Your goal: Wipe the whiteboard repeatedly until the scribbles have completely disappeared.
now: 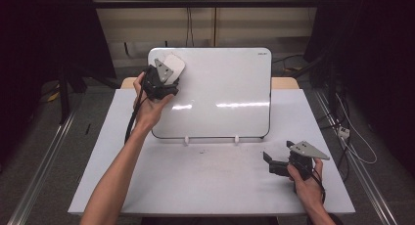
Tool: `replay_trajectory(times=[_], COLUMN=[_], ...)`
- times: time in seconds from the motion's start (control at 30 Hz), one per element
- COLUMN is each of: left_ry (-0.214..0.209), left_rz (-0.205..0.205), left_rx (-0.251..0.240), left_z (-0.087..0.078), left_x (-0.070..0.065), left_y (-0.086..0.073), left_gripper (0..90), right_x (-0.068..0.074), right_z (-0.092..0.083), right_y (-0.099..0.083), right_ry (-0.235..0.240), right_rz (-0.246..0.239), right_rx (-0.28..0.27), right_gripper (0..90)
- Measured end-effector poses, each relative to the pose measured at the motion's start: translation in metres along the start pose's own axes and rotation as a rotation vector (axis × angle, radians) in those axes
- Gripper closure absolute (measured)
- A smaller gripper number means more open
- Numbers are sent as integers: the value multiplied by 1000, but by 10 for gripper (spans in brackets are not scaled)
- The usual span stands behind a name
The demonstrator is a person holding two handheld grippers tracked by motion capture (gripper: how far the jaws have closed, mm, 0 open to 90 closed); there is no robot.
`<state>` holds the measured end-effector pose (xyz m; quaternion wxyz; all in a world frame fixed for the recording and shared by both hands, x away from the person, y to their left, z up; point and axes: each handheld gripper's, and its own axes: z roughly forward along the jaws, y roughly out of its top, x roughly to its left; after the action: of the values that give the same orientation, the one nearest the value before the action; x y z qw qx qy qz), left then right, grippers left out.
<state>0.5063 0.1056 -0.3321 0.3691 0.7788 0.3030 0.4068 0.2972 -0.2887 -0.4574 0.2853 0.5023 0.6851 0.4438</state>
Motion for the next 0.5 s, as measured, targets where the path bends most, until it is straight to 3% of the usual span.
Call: replay_trajectory(times=[0.13,0.5], left_ry=[-6,-15], left_rz=[33,-9], left_rx=[5,10], left_z=[-3,-1], left_x=[-7,2], left_y=[0,4], left_gripper=[311,311], right_x=[0,-2], right_z=[-1,-3], right_y=[0,-1], right_ry=[2,1], right_rz=[-1,1], right_rx=[-1,-4], right_gripper=[39,39])
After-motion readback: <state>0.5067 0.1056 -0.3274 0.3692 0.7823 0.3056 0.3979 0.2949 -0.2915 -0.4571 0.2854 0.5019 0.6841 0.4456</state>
